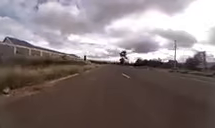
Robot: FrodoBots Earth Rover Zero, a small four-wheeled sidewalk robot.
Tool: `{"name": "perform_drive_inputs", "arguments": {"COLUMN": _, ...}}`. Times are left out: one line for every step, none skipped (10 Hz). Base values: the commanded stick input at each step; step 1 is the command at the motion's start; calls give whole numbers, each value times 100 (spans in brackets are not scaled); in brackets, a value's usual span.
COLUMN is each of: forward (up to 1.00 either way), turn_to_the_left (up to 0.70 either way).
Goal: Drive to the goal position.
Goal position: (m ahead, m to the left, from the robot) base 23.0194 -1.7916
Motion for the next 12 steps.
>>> {"name": "perform_drive_inputs", "arguments": {"forward": 70, "turn_to_the_left": 1}}
{"name": "perform_drive_inputs", "arguments": {"forward": 70, "turn_to_the_left": 1}}
{"name": "perform_drive_inputs", "arguments": {"forward": 70, "turn_to_the_left": 1}}
{"name": "perform_drive_inputs", "arguments": {"forward": 70, "turn_to_the_left": 1}}
{"name": "perform_drive_inputs", "arguments": {"forward": 70, "turn_to_the_left": 1}}
{"name": "perform_drive_inputs", "arguments": {"forward": 70, "turn_to_the_left": 1}}
{"name": "perform_drive_inputs", "arguments": {"forward": 70, "turn_to_the_left": 1}}
{"name": "perform_drive_inputs", "arguments": {"forward": 70, "turn_to_the_left": 1}}
{"name": "perform_drive_inputs", "arguments": {"forward": 70, "turn_to_the_left": 1}}
{"name": "perform_drive_inputs", "arguments": {"forward": 70, "turn_to_the_left": 1}}
{"name": "perform_drive_inputs", "arguments": {"forward": 70, "turn_to_the_left": 1}}
{"name": "perform_drive_inputs", "arguments": {"forward": 70, "turn_to_the_left": 1}}
